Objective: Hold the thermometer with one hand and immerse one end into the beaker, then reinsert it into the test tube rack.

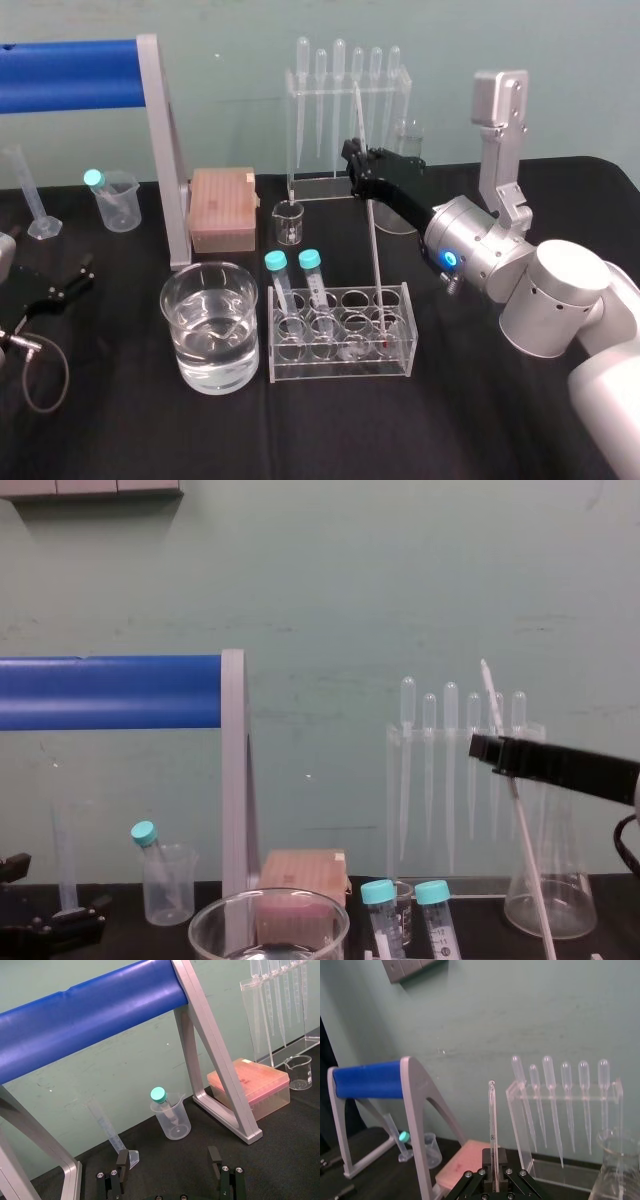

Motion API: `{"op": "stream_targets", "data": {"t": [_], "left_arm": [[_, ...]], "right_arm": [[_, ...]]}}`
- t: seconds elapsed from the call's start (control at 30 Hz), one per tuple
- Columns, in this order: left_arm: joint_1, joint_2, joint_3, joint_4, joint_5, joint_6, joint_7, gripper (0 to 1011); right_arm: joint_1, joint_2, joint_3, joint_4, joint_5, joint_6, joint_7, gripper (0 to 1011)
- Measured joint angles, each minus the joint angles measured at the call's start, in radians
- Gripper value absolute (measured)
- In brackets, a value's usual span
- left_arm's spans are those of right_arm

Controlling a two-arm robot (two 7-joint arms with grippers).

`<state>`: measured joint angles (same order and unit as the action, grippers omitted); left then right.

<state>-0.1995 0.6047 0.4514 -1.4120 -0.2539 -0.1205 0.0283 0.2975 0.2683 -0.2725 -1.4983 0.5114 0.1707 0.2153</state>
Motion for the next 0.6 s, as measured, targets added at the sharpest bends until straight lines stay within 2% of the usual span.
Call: {"op": "stream_targets", "data": {"t": [0.33,0.6], "left_arm": [[0.0,0.0,0.0,0.0,0.0,0.0,0.0,1008],[0.0,0.0,0.0,0.0,0.0,0.0,0.0,1008]], "right_arm": [[0.003,-0.005,0.028,-0.03,0.026,-0.071,0.033,56],[0.051,-0.007,0.04,-0.05,0.074,-0.133,0.09,55]]}}
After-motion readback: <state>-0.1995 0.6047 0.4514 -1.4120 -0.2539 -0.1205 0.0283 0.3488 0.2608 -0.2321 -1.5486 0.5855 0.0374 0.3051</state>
